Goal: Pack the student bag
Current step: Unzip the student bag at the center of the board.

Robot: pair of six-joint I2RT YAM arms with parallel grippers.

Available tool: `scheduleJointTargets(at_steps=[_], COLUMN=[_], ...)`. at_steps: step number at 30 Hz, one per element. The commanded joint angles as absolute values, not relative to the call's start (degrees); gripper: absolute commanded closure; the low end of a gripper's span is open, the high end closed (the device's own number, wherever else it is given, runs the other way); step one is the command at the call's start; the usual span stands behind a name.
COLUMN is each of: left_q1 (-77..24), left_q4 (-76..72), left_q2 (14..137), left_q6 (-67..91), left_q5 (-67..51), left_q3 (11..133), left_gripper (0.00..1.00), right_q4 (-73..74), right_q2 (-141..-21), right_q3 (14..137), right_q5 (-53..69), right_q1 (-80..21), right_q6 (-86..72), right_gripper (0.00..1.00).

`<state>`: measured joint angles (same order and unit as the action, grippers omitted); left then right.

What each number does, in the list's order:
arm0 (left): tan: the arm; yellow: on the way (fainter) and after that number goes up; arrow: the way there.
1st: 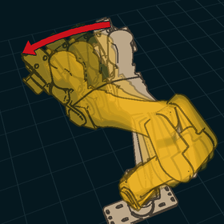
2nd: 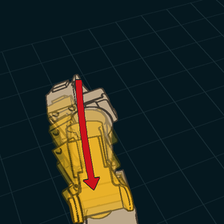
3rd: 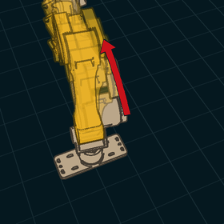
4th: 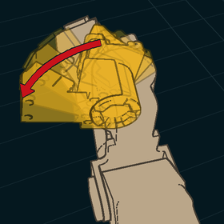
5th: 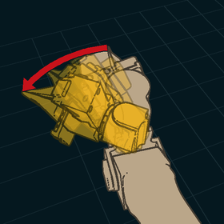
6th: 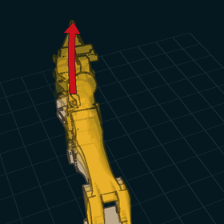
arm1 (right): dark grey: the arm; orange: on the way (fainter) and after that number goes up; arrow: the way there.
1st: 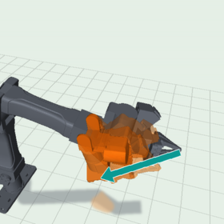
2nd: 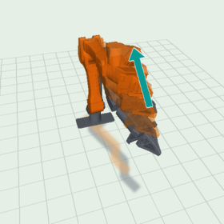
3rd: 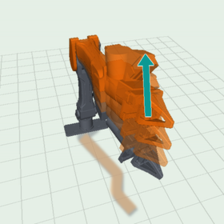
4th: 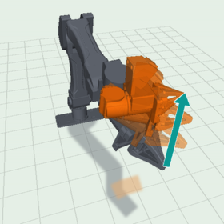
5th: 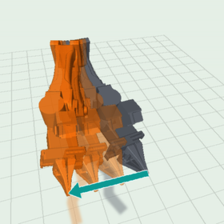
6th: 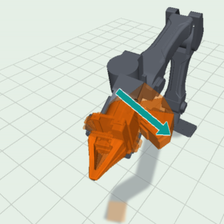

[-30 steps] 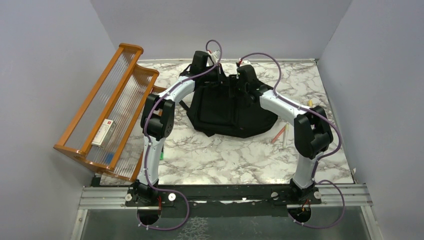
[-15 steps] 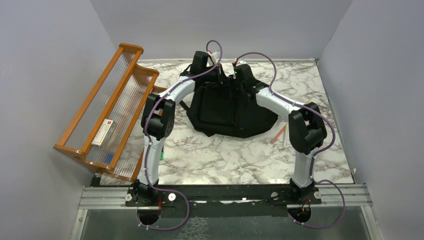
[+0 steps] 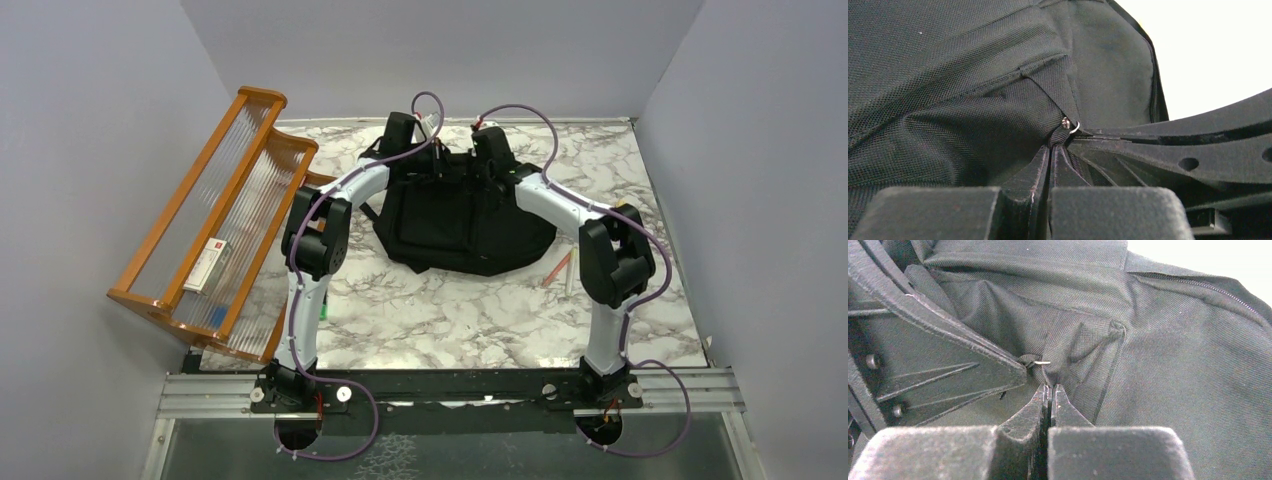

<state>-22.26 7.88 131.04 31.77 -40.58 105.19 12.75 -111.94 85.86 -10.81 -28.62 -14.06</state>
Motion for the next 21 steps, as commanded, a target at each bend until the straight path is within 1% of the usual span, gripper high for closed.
scheduleJointTargets(at_steps=[1,13,21], left_q1=[-21.7,-22.3,-24.9], left_q4=[7.6,7.5,7.5], left_q2=[128.1,125.3,123.2], left_q6=[29.7,27.7,27.2], left_q5=[-40.2,-40.0,-38.6], left_q3=[103.2,98.2,94.3], left_gripper=[1.00,1.00,1.00], right_q4=[12.5,4.5,1.7], right_q2=[-108.8,-106.4,-105.5], right_q3=[84.7,78.4,77.3], right_q5=[-6.0,15.3,20.2], right_q1=[-25.1,-17.2,-15.4], right_q6=[-18.1,-25.6,-26.6], right_gripper=[0.99,0.99,1.00])
